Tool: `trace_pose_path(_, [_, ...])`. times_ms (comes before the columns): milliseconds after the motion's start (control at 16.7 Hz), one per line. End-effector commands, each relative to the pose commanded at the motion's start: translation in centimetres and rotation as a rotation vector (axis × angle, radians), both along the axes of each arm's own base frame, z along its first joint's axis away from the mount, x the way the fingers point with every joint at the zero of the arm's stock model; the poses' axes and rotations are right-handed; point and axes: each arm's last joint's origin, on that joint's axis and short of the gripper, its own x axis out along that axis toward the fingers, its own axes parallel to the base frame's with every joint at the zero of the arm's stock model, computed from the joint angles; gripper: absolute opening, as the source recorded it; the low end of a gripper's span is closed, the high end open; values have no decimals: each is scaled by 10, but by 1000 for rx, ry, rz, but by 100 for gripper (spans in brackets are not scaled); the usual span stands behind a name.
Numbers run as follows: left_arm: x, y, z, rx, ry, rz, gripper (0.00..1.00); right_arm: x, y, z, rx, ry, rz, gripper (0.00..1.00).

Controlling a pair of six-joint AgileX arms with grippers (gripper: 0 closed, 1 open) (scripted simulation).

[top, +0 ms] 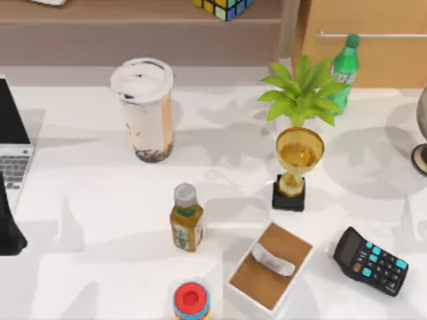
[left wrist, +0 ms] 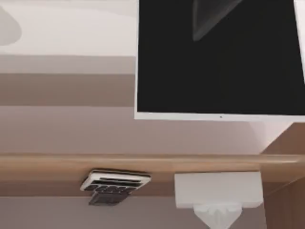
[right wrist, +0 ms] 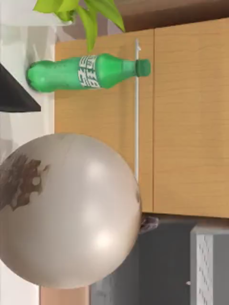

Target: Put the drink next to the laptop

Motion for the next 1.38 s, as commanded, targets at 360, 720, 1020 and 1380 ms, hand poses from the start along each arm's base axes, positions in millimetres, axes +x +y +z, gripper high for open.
trace_pose_path(360, [4,-5,13,-25,11,-9,100,0,0,0,0,0,0,100])
trace_pose_path(720, [42,-31,43,-81,131,-29,100,0,0,0,0,0,0,100])
trace_pose_path(1020, [97,-84,41,-78,272,-31,100,0,0,0,0,0,0,100])
trace_pose_path(1380, [135,-152,1,-28,376,-26,100,0,0,0,0,0,0,100])
